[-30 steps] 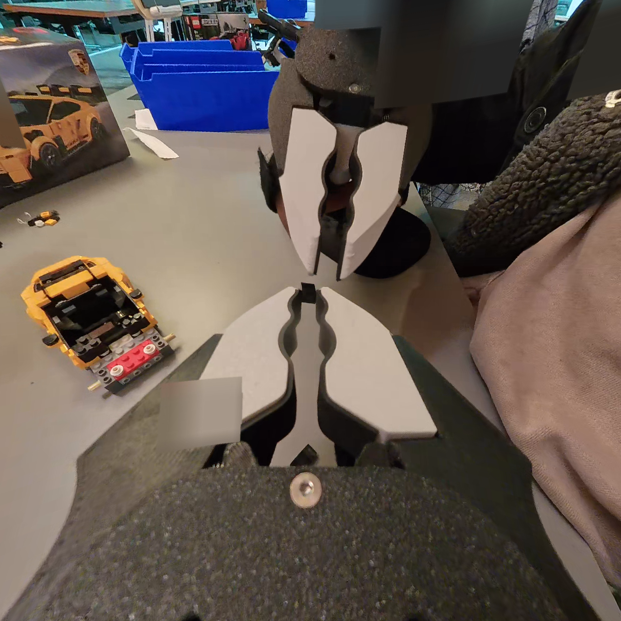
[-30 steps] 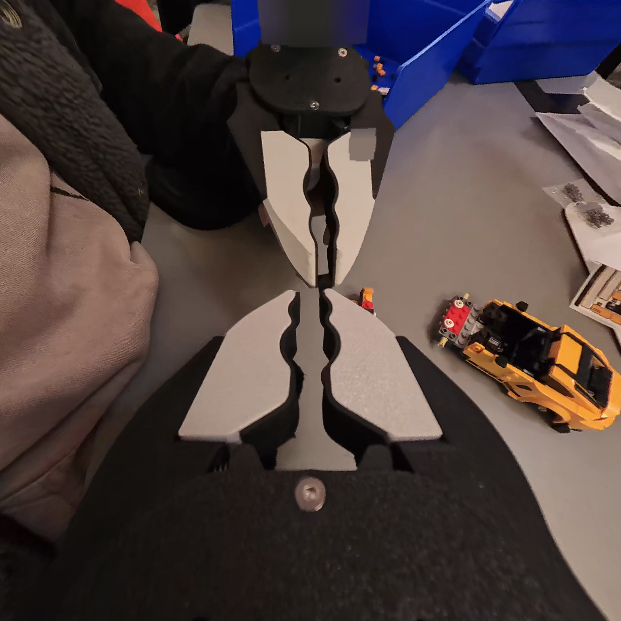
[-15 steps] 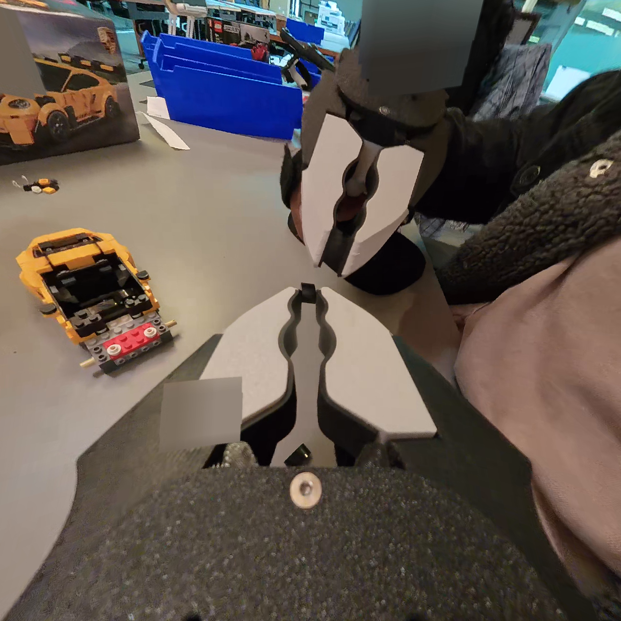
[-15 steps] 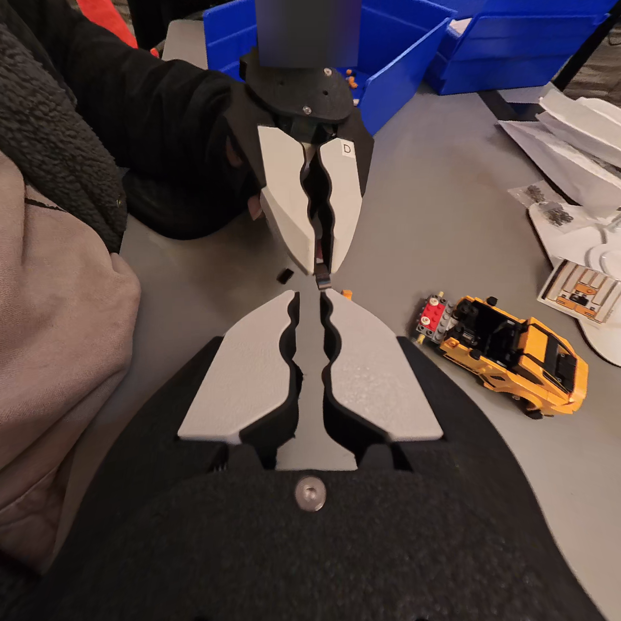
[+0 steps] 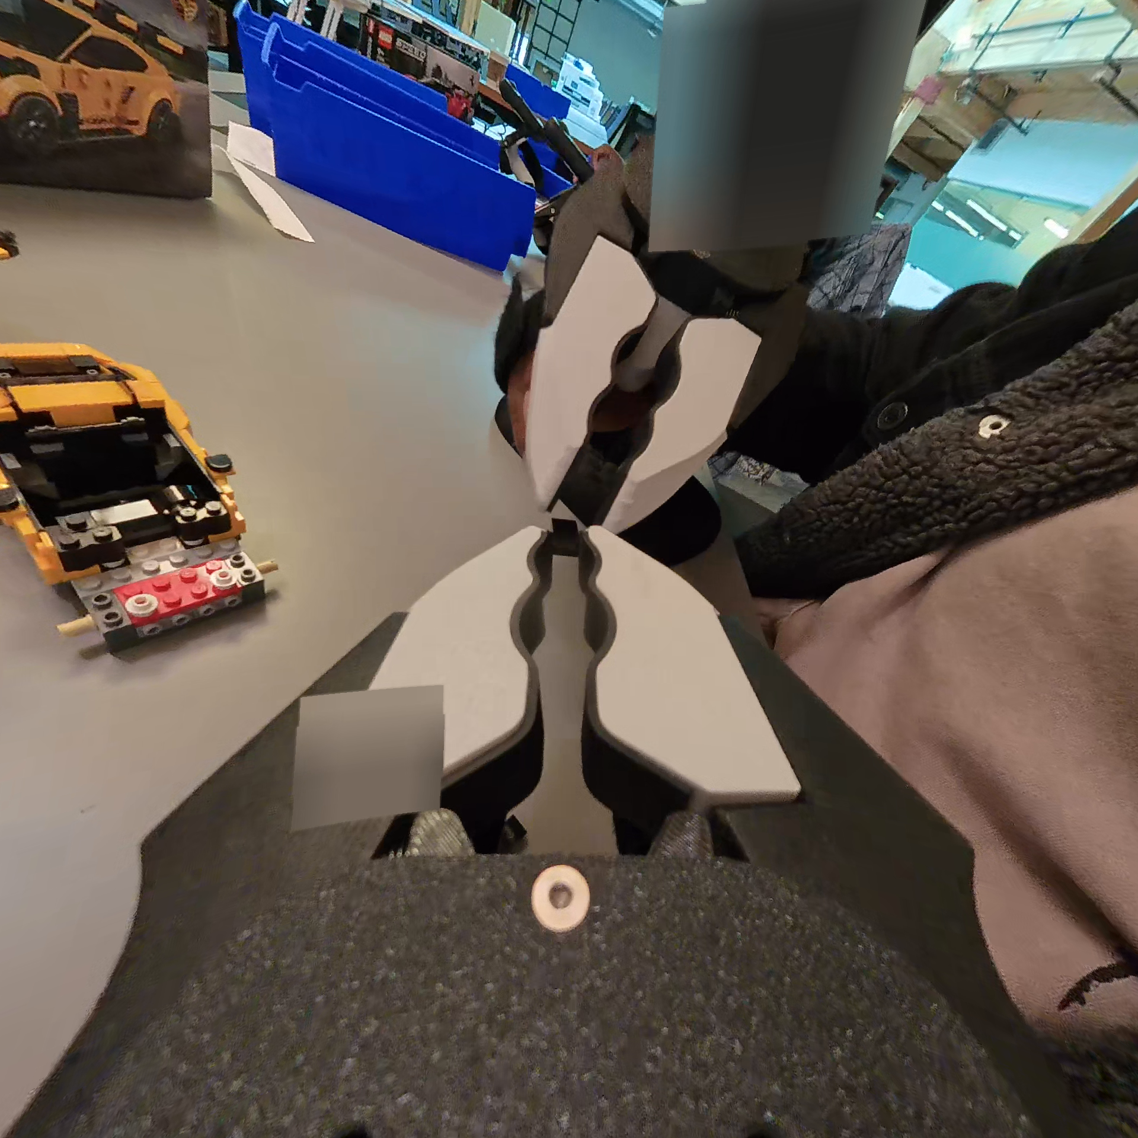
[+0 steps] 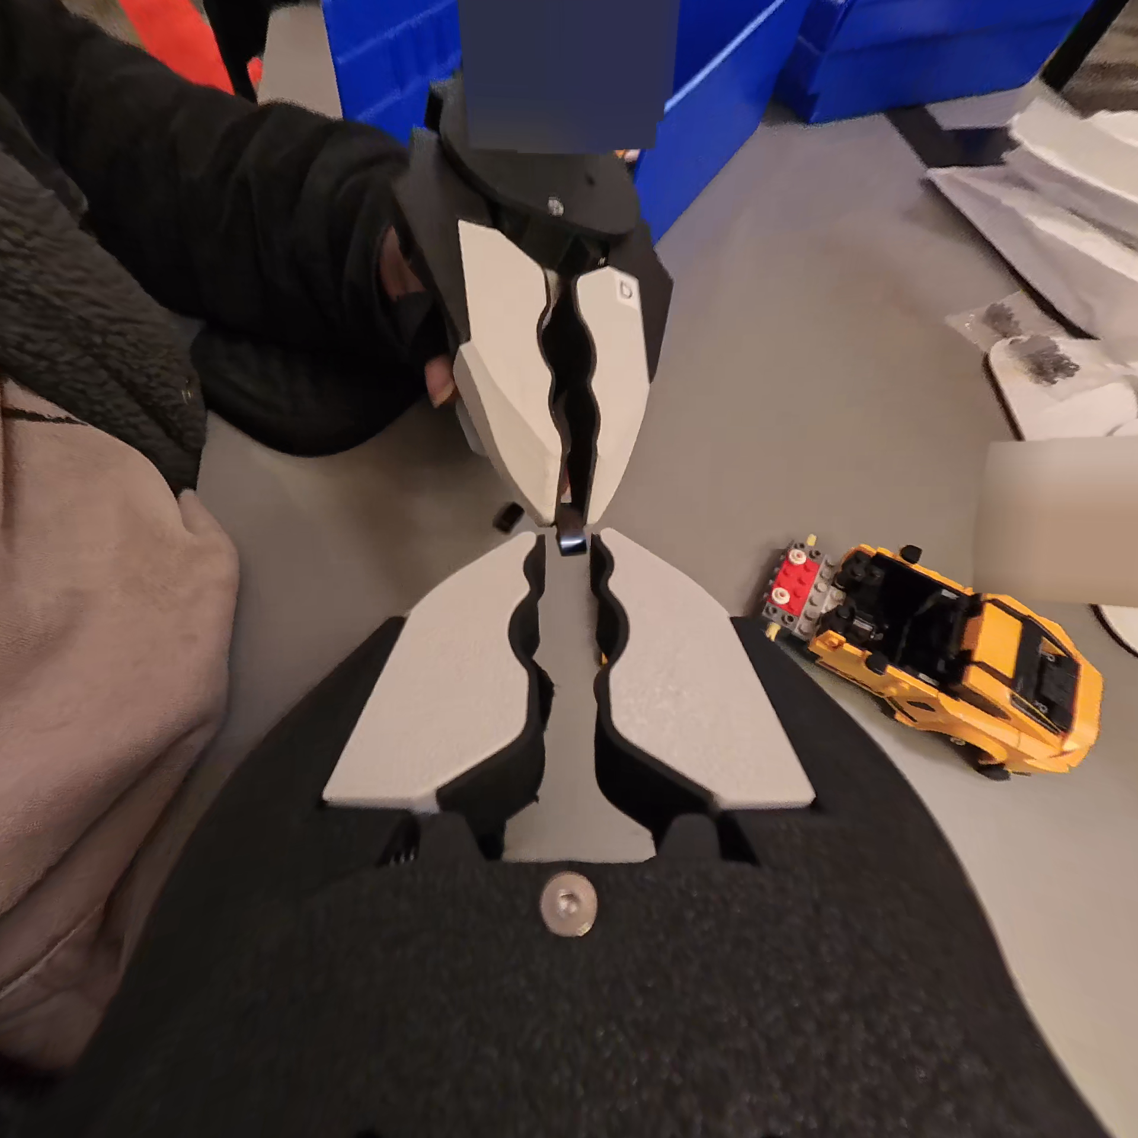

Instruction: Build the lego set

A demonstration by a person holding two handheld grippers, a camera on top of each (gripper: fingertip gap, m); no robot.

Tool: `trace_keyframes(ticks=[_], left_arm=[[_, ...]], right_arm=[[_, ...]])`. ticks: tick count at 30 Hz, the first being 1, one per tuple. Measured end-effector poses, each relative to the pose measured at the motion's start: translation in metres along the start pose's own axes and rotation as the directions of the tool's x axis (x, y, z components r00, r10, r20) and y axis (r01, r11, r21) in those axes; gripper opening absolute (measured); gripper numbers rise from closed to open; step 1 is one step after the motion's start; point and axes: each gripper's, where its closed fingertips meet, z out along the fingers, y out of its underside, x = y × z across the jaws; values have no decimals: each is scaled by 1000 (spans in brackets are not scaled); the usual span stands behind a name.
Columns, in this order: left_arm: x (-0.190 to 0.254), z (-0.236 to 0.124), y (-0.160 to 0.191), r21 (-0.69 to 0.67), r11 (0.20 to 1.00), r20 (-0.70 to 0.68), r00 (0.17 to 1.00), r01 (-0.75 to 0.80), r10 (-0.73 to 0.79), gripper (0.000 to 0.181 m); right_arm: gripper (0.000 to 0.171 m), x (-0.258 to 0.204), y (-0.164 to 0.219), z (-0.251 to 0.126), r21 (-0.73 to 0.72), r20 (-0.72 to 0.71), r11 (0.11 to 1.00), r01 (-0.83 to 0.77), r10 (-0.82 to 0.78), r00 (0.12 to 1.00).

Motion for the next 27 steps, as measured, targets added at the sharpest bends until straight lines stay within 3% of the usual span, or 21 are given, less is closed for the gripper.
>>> trace_keyframes(ticks=[7,10,13,20,27], left_arm=[[-2,5,10,-76,989,63,989,-126,131,8],[-15,1,9,-103,966,162,954,-237,251,12],[-39,-4,24,-234,925,240,904,-301,355,23],[-62,12,56,-429,837,154,886,-340,438,31],[-65,18,61,-451,817,89,893,-358,441,22]], right_arm=[[8,-2,12,8,-128,27,986,111,-108,994],[8,8,21,6,-153,-9,985,83,-85,996],[8,24,39,2,-192,-57,981,23,-34,998],[8,26,54,16,-269,-38,963,10,-20,999],[8,27,62,27,-316,-11,949,19,-23,1000]])
